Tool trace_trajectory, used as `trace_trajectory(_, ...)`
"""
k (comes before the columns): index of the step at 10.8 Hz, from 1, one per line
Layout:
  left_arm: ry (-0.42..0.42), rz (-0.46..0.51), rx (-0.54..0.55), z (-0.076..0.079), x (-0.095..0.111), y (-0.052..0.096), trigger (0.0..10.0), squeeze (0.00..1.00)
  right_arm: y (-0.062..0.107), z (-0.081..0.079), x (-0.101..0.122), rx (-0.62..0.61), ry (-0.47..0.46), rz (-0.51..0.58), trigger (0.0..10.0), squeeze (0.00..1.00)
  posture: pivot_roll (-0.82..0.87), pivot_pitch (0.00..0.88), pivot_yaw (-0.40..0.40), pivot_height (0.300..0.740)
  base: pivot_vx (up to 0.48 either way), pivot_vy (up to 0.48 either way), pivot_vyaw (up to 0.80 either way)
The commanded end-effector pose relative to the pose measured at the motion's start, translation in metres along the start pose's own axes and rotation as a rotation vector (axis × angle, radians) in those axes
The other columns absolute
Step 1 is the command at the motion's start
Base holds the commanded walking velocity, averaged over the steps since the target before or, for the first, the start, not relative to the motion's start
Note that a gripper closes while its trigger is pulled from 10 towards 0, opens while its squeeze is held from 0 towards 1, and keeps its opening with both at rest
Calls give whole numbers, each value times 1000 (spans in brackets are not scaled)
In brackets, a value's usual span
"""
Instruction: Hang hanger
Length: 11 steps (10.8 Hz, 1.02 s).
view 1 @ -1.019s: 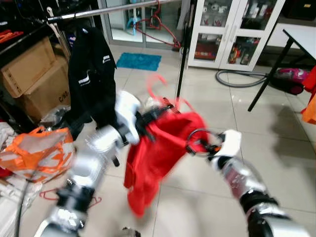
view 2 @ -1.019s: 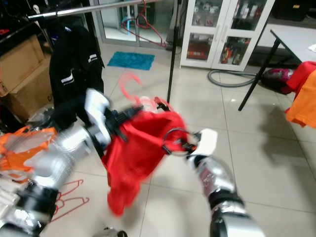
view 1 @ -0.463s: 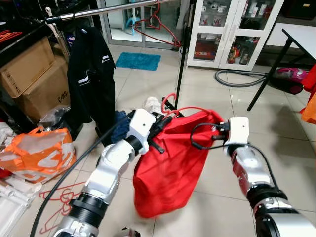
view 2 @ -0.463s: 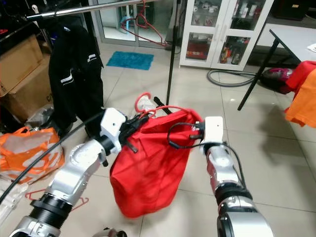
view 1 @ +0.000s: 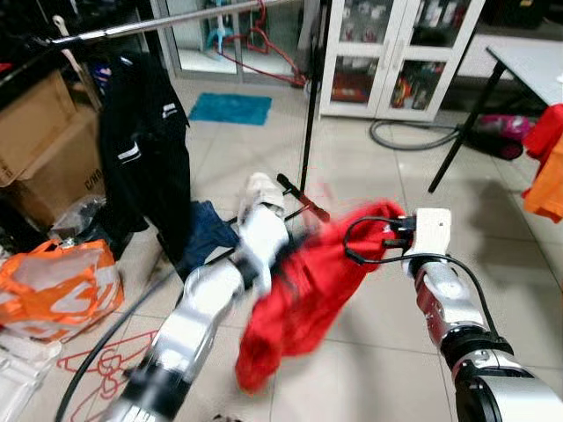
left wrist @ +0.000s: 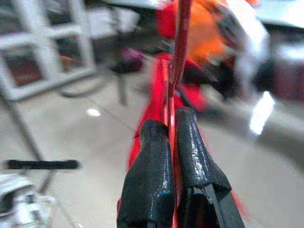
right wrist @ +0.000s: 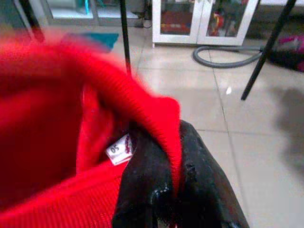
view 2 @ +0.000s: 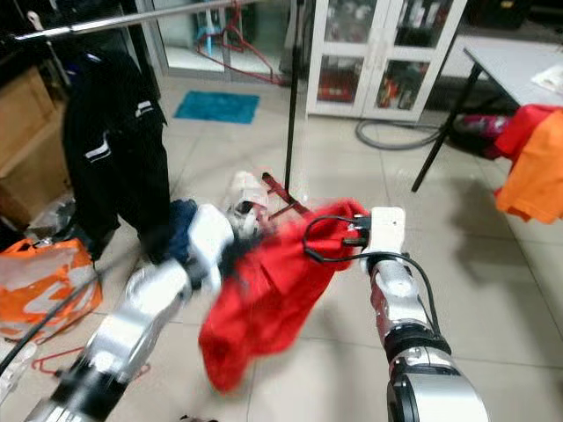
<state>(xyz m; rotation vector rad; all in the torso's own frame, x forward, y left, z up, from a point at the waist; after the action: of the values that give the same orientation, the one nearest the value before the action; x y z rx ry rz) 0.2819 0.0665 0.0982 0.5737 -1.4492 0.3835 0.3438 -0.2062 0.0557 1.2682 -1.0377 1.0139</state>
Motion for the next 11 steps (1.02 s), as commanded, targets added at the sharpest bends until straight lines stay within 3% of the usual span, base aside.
trace_trajectory(1,-21,-33,-57,4,-3,7,10000,0,-5,13,17,-53,-89,49,10000,0,-57,0,18,740,0,0,0)
trace_trajectory(2,-30,-68,-69,4,-10,10,10000,0,-7,15,26,-44,-165,76,10000,0,-53,0,18,740,0,0,0)
trace_trajectory(3,17,-73,7,-7,-13,11,10000,0,-11,20,43,-33,-279,124,10000,0,-52,0,16,740,0,0,0)
trace_trajectory(4,30,-64,67,-14,-12,10,10000,0,-12,24,46,-42,-307,130,10000,0,-52,0,15,740,0,0,0)
trace_trajectory(8,30,-71,43,-6,-15,12,10000,0,-11,28,40,-48,-275,95,10000,0,-69,0,15,740,0,0,0)
trace_trajectory(11,40,-71,122,-14,-18,8,10000,0,-13,23,51,-24,-278,135,10000,0,-57,0,13,740,0,0,0)
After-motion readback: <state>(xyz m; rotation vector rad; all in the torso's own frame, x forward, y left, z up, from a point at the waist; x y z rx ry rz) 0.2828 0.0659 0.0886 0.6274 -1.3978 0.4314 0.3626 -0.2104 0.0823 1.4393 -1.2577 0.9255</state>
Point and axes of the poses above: a point about 5 cm out from each wrist's last joint towards the gripper, its own y axis pointing back from the gripper into the wrist, its own x axis along the axis of the wrist's last joint, z = x × y, the point moved 1 cm from there along -y, pointing out of the wrist towards the gripper, and after that the axes turned 6 degrees about y, right-handed, at the moved point
